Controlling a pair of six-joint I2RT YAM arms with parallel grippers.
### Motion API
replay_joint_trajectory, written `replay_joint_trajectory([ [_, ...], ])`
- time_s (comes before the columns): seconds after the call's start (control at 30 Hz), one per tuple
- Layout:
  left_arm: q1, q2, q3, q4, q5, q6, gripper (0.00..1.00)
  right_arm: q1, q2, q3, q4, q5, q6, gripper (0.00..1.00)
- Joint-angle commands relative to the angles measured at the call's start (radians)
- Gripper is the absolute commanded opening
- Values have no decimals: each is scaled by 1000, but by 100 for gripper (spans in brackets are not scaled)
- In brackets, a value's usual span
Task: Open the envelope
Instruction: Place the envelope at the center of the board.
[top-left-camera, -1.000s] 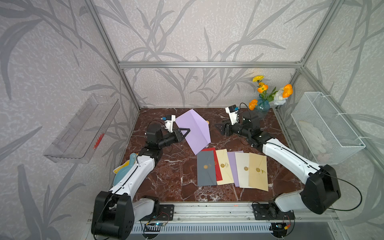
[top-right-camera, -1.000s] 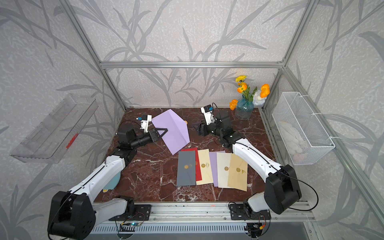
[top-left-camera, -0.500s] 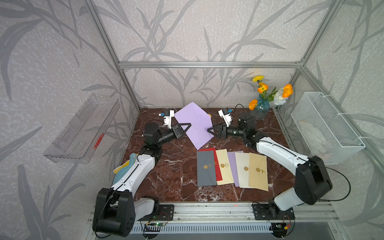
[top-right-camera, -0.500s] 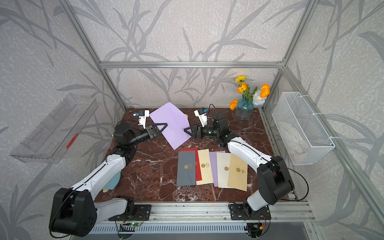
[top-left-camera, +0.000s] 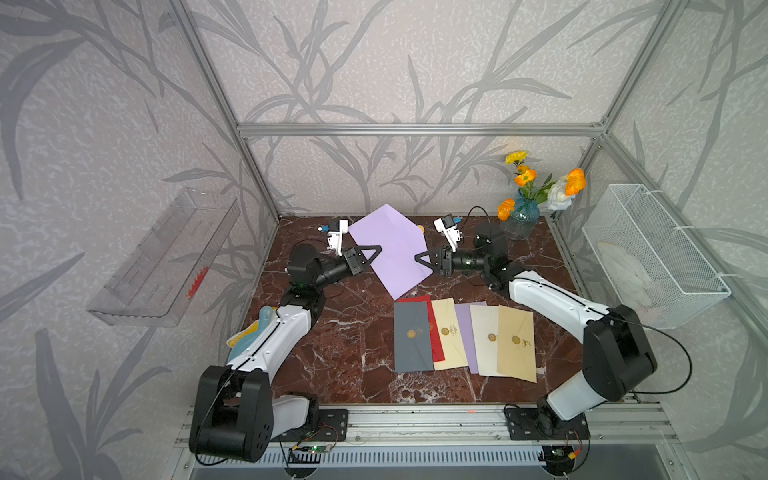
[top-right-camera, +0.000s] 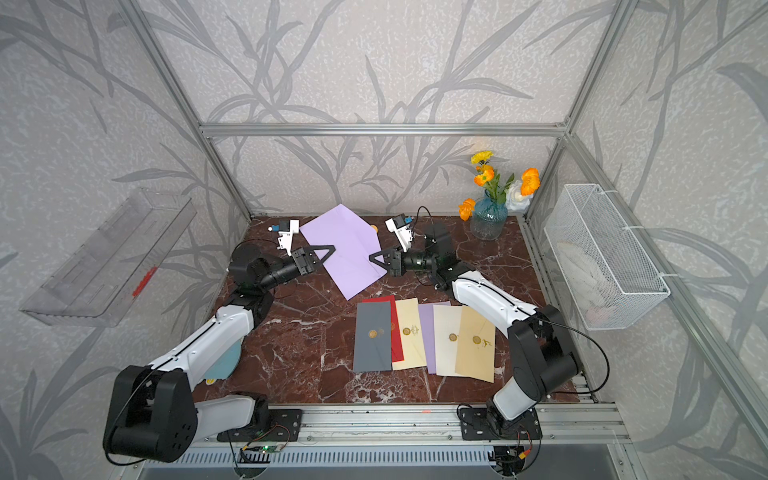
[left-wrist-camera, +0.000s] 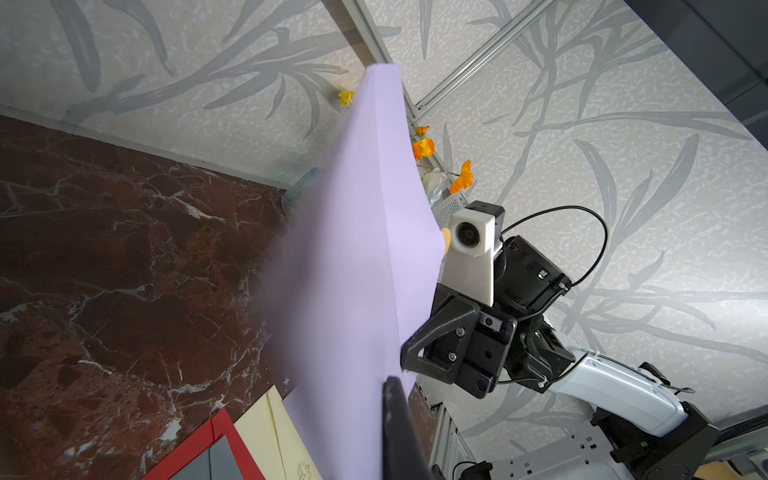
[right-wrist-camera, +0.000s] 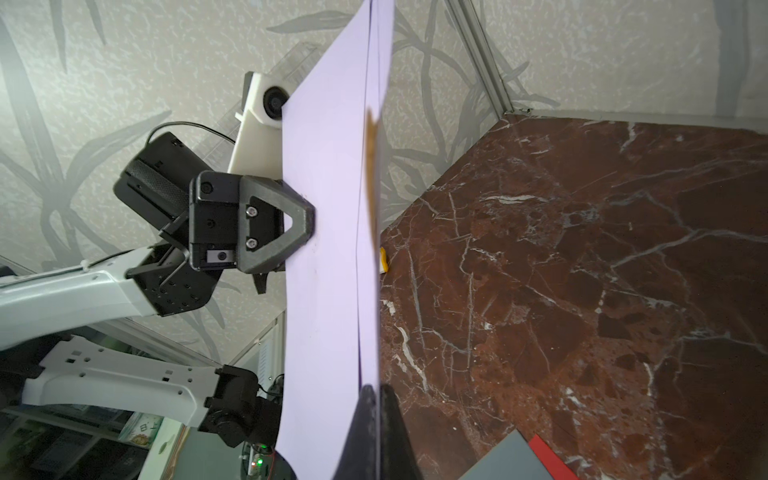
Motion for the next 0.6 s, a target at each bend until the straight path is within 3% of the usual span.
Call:
replay_joint_trajectory([
  [0.0,0,-18,19,-20,5,35,0,7,21,29,40,-55,15,0],
  [0.1,0,-24,28,-91,-24,75,3,7,30,21,87,-80,53,0],
  [0.17,0,-28,35,-138,-51,99,19,6,37,18,114,-90,79,0],
  [0.3,1,-41,53,-253,-118,160,64,7,57,21,162,-96,135,0],
  [0.43,2,-68,58,-359,-210,214,77,7,82,30,207,-84,186,0],
  [0.57,3,-137,32,-439,-356,255,79,7,104,48,215,-25,227,0],
])
